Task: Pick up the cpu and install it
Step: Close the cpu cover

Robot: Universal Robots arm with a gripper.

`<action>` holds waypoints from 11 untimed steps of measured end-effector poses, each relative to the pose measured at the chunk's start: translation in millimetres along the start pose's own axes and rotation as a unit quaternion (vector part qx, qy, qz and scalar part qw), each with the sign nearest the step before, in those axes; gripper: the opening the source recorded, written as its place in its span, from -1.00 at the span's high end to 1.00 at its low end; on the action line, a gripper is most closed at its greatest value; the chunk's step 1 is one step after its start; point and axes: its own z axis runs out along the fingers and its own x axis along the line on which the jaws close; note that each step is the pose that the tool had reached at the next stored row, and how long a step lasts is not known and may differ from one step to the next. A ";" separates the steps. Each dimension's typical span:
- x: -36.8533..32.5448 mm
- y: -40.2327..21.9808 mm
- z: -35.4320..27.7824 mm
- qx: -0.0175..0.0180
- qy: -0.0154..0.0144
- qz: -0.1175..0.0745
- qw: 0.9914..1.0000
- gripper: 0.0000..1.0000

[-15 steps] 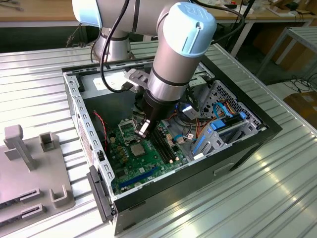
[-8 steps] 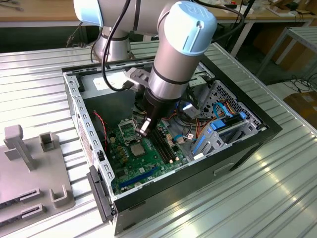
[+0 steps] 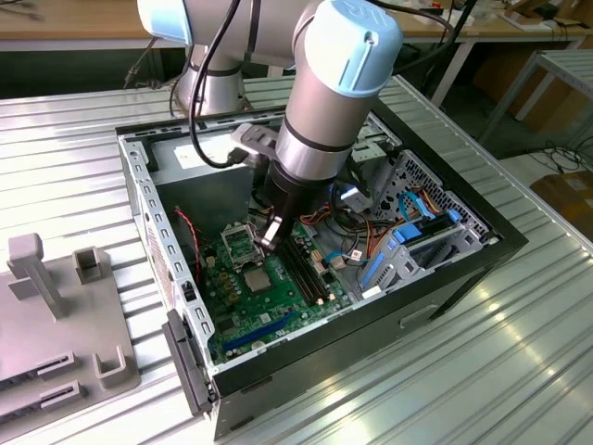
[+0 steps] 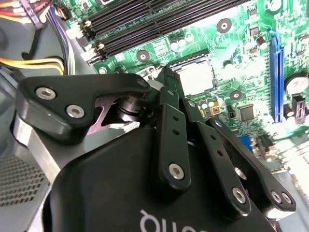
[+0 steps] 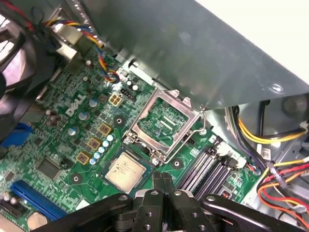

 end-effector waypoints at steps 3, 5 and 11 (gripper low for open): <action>-0.1 0.1 0.0 0.000 0.002 -0.026 1.000 0.79; -0.6 0.3 0.0 0.000 0.002 -0.036 0.999 0.79; -4.5 0.9 0.1 0.001 0.004 -0.063 0.998 0.79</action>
